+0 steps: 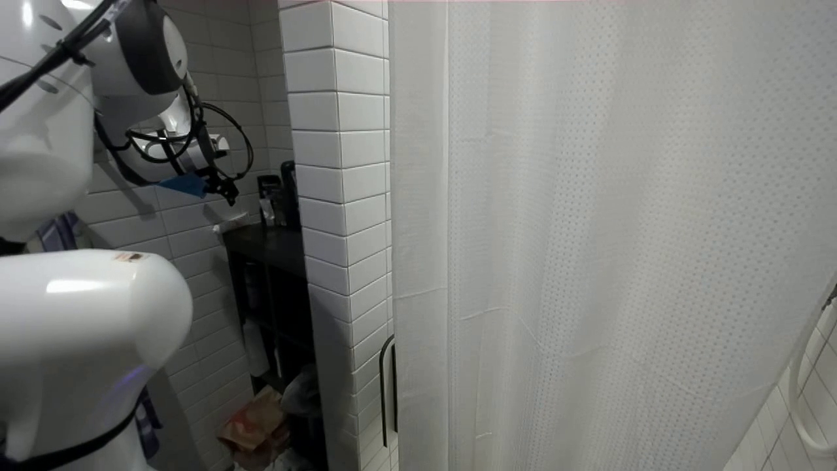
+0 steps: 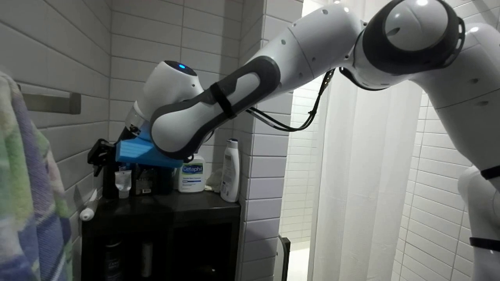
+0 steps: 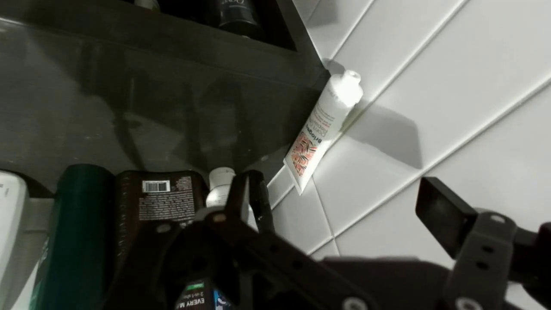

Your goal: Put the white tube on the top shelf.

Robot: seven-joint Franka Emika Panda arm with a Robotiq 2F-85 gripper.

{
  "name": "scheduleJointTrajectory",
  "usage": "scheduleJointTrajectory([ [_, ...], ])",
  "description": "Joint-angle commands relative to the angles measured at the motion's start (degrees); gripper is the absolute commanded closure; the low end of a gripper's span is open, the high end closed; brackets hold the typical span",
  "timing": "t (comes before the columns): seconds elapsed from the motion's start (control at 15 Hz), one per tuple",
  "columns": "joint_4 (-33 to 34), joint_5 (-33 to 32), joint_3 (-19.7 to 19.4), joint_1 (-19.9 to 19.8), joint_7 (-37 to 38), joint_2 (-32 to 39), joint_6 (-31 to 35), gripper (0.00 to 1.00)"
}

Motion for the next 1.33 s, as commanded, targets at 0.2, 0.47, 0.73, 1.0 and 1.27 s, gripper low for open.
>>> scheduleJointTrajectory([
  [0.2, 8.19, -0.27, -6.38, 4.07, 1.10, 6.74, -0.30, 0.00],
  [0.47, 11.61, 0.37, -8.87, 5.51, 1.17, 10.24, -1.35, 0.00],
  [0.73, 14.33, 1.71, -9.77, 6.11, 1.15, 12.84, -2.31, 0.00],
  [1.0, 16.24, 1.11, -9.15, 5.71, 2.41, 14.37, -2.94, 0.00],
  [1.27, 18.76, 1.82, -8.36, 5.23, 3.23, 16.03, -3.50, 0.00],
])
